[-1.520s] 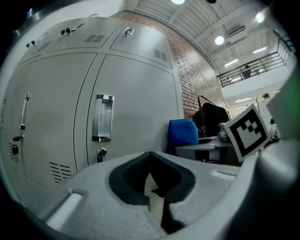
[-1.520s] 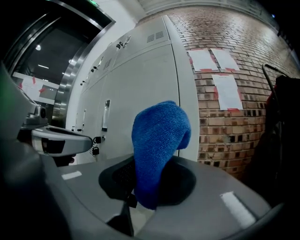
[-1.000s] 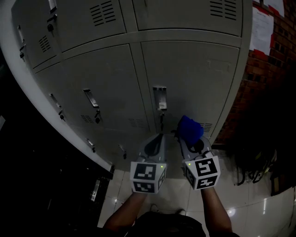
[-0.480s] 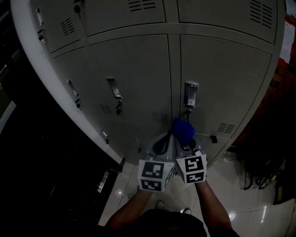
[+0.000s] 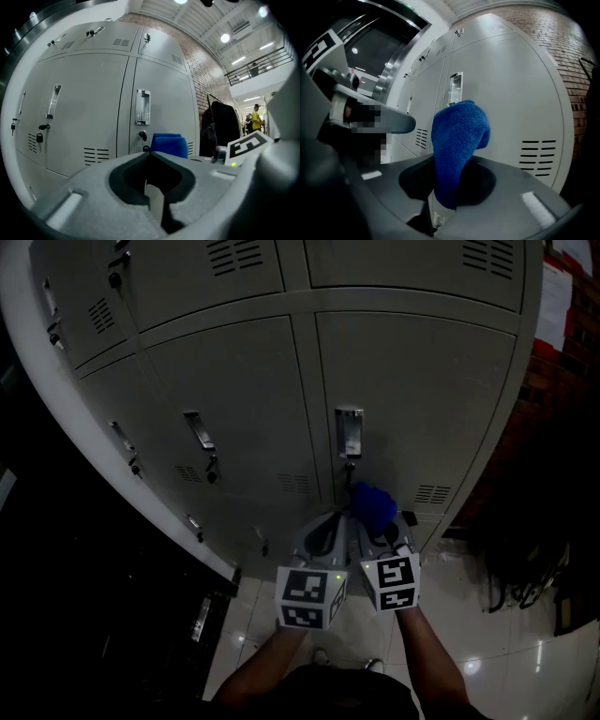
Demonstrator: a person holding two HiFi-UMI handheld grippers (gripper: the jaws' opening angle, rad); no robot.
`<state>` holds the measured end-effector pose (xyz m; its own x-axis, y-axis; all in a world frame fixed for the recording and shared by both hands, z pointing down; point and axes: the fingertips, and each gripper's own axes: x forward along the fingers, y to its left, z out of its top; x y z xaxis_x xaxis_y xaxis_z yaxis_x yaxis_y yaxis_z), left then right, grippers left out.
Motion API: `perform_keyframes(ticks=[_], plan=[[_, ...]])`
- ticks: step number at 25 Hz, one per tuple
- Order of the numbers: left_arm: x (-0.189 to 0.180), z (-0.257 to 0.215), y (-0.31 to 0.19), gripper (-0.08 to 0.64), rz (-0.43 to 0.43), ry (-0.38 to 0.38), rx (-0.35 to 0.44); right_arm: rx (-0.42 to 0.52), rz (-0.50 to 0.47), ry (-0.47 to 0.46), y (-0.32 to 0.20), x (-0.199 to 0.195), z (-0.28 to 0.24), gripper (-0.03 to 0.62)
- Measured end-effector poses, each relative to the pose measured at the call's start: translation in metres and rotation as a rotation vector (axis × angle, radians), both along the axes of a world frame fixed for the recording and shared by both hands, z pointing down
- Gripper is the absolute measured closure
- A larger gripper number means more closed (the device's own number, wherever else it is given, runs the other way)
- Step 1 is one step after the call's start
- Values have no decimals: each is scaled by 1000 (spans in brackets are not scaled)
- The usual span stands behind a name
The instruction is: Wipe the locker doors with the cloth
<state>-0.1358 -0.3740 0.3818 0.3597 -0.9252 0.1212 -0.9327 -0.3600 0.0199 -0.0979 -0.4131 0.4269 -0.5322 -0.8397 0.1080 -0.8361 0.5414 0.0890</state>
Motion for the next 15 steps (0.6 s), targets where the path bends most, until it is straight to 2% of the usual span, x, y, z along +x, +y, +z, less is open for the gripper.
perform_keyframes(ticks=[15], plan=[[96, 4, -6, 557, 127, 9, -13, -17, 186, 8, -6, 132, 2, 511]])
